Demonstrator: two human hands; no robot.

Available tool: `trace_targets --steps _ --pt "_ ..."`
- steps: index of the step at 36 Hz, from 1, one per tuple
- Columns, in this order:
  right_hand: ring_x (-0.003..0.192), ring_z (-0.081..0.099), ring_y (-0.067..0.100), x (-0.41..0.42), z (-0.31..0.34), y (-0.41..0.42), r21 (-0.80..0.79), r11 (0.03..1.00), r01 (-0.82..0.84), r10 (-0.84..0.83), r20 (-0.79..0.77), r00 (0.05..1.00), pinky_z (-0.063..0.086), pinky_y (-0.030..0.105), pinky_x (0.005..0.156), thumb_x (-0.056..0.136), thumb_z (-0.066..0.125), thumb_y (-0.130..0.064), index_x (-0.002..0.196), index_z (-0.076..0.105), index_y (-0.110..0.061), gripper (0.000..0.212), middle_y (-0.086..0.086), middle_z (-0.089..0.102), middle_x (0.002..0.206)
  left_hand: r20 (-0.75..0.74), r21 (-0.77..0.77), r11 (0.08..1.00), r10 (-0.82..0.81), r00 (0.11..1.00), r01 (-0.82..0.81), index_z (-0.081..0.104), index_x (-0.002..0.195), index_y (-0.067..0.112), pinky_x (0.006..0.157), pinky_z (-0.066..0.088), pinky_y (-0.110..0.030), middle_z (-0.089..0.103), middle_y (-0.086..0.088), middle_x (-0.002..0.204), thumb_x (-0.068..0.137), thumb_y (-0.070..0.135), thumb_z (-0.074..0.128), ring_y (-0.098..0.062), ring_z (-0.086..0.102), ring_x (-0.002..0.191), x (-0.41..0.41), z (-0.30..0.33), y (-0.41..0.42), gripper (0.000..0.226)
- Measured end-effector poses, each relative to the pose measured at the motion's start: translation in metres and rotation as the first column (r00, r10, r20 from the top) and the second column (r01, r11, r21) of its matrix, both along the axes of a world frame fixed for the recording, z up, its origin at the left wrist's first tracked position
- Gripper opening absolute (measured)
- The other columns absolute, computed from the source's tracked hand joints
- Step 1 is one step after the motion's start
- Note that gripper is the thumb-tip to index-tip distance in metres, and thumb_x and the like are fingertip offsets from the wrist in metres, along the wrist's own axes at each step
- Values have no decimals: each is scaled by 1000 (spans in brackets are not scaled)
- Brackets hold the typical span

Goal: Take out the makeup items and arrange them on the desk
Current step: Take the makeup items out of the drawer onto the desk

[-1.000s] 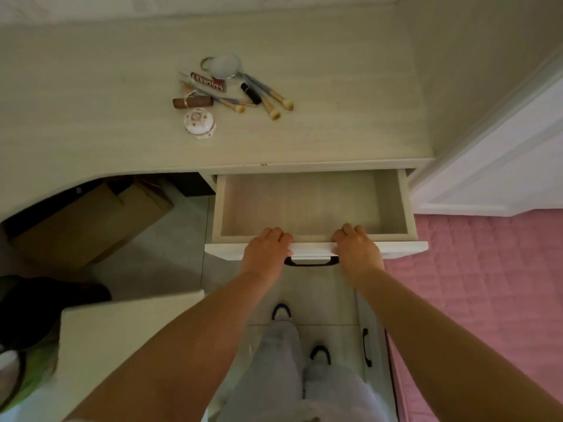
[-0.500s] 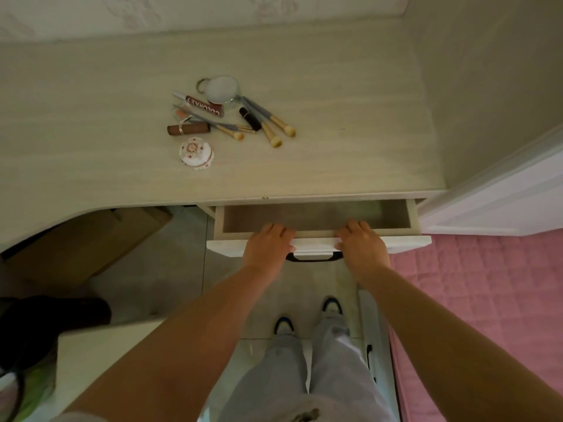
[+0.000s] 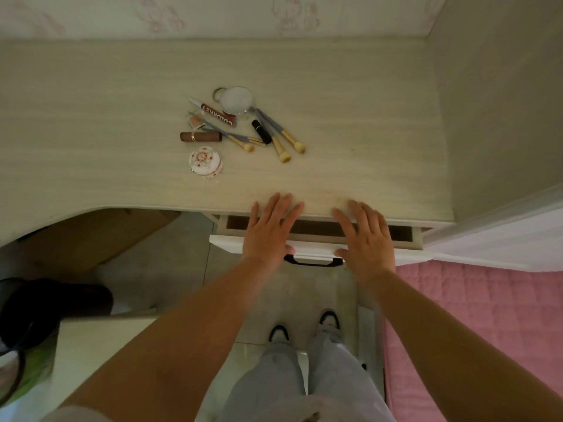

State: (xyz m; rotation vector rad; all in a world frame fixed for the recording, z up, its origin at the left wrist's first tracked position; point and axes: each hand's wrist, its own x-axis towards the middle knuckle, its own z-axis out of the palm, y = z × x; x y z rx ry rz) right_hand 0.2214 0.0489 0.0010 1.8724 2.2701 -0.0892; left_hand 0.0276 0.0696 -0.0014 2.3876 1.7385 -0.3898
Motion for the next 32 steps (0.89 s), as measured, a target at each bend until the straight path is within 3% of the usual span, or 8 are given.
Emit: trace_targets --steps 2,3,9,14,18,22,27,32 --pt "146 1 29 3 0 5 -64 997 -39 41 39 998 -5 40 114 86 55 -53 150 -4 -26 91 10 0 158 8 -24 1000 2 1000 -1 -13 147 33 116 -6 -48 -15 1 157 84 46 61 -25 -16 145 0 0 6 98" --pt "146 -6 28 4 2 8 -92 995 -42 46 41 998 -9 39 113 89 49 -54 149 -12 -26 89 9 -10 158 11 -32 999 4 1000 -4 -13 147 33 116 -5 -48 -17 1 157 84 46 61 -25 -16 145 0 0 8 98" --pt "146 -12 26 4 1 21 -135 990 -39 41 6 999 -6 40 117 91 46 -53 147 -18 -25 90 5 -18 157 -9 -26 999 37 999 -37 -7 147 35 116 -3 -50 -12 2 158 85 43 61 -25 -12 145 6 0 13 93" --pt "146 -1 26 4 -1 26 -87 995 -39 38 -10 999 3 40 118 91 47 -52 148 -13 -27 87 4 -7 158 -17 -16 998 64 998 -64 3 148 36 116 -1 -50 -3 2 158 87 41 59 -26 -6 145 10 3 17 82" --pt "141 17 26 4 -3 32 -39 999 -30 30 -13 999 16 40 115 89 52 -49 150 0 -30 82 3 9 156 -73 -24 999 32 997 -34 2 147 33 116 -2 -52 -2 -2 156 91 43 52 -30 -4 144 12 2 23 76" --pt "118 45 27 5 -14 34 92 996 -10 9 13 1000 42 41 98 66 77 -49 141 36 -28 88 6 46 139 -122 -32 999 -18 992 14 1 148 29 115 -3 -55 -1 -7 155 94 44 45 -33 -4 143 10 0 28 71" --pt "108 38 27 7 -27 34 245 969 -15 37 -84 996 48 43 88 53 87 -42 132 39 -22 94 10 53 127 -126 -49 998 -48 991 42 2 148 27 113 -8 -56 -1 -11 154 96 42 42 -35 -4 143 10 -1 31 68" --pt "107 39 27 8 -29 34 244 969 -29 51 -88 995 49 43 86 53 86 -43 133 40 -22 95 10 52 127 -100 -65 997 -58 993 52 5 149 27 113 -10 -55 1 -11 155 95 41 43 -35 -4 143 8 0 33 67"
